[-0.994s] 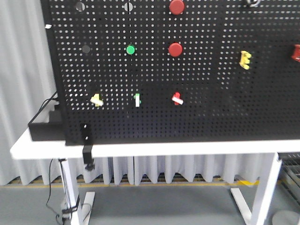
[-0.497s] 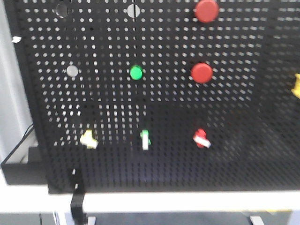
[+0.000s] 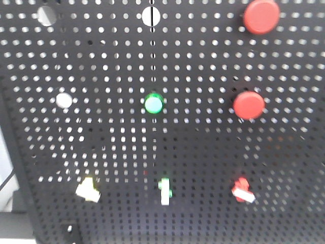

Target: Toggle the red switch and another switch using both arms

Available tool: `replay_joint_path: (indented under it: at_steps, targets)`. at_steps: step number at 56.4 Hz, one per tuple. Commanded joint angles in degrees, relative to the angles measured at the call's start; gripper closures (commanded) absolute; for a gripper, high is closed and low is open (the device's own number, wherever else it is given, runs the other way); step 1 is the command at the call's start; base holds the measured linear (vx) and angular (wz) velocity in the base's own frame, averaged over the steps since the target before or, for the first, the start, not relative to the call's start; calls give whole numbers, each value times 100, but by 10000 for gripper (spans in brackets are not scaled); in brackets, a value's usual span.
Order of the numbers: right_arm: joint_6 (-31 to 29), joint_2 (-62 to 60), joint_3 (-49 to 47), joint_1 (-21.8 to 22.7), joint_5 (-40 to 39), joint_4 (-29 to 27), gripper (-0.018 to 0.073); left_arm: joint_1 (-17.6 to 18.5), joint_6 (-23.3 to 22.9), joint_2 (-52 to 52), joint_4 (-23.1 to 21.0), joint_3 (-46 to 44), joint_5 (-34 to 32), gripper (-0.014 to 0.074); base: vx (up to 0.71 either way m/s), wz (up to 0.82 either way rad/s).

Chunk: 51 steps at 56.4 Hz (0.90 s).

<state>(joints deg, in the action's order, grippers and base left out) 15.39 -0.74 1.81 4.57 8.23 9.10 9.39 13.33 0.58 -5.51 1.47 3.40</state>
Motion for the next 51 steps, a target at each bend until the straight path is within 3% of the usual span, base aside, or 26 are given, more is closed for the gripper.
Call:
replay_joint_path:
  at_steps: [1,37,41,45,51]
  targets:
    - [4,-54,29,13,-486,30,566,-7,-41,107,-18,118,-451,594,9,2]
    - [10,-54,29,13,-788,28,566,-6,-41,107,-18,118,-457,594,2,0]
    - [43,-54,29,13,-1376,28,566,-6,-12,107,-12,72,-775,594,0,0]
    - [65,-54,-28,13,-2041,28,566,-6,0,107,-19,63,-1507,594,0,0]
    - [65,-26,-568,13,-1828,35,566,-2,-356,101,-26,-62,-2197,594,0,0]
